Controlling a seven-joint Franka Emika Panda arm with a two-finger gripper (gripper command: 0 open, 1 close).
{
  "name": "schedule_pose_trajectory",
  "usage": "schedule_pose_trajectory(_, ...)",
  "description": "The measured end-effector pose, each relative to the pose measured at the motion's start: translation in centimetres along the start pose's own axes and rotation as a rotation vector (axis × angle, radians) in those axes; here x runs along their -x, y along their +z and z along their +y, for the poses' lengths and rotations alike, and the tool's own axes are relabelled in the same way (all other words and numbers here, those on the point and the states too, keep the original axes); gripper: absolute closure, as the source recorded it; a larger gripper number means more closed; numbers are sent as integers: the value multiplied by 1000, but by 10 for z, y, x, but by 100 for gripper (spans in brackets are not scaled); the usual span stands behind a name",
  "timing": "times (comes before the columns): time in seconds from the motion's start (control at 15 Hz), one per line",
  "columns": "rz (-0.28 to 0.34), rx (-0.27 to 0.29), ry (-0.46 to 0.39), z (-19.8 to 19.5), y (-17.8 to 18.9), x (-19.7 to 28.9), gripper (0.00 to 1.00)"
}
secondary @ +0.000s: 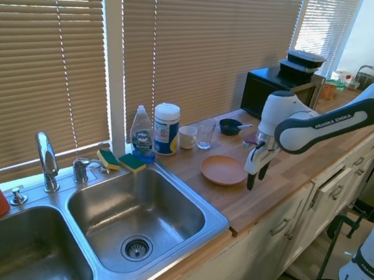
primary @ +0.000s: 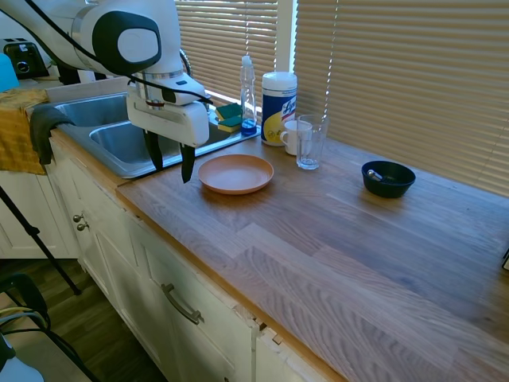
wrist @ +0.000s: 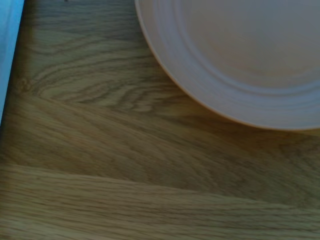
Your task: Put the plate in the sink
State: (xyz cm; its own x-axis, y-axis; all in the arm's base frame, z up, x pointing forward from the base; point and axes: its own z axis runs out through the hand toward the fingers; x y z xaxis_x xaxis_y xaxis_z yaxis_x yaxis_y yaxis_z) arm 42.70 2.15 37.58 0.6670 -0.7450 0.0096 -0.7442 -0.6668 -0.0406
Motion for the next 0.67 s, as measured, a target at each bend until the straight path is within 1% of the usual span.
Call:
schedule_pose_trajectory(0.13,1,-1,1,0,0,0,0)
schedule_pose_trajectory(0.33,15,-24,29,3,-9,-13,0)
schedule_pose_trajectory(0.53,32,-56,93,21,-23,-51,0)
schedule_pose_trajectory(0.67,39,-75,125,33,-26,-83,0)
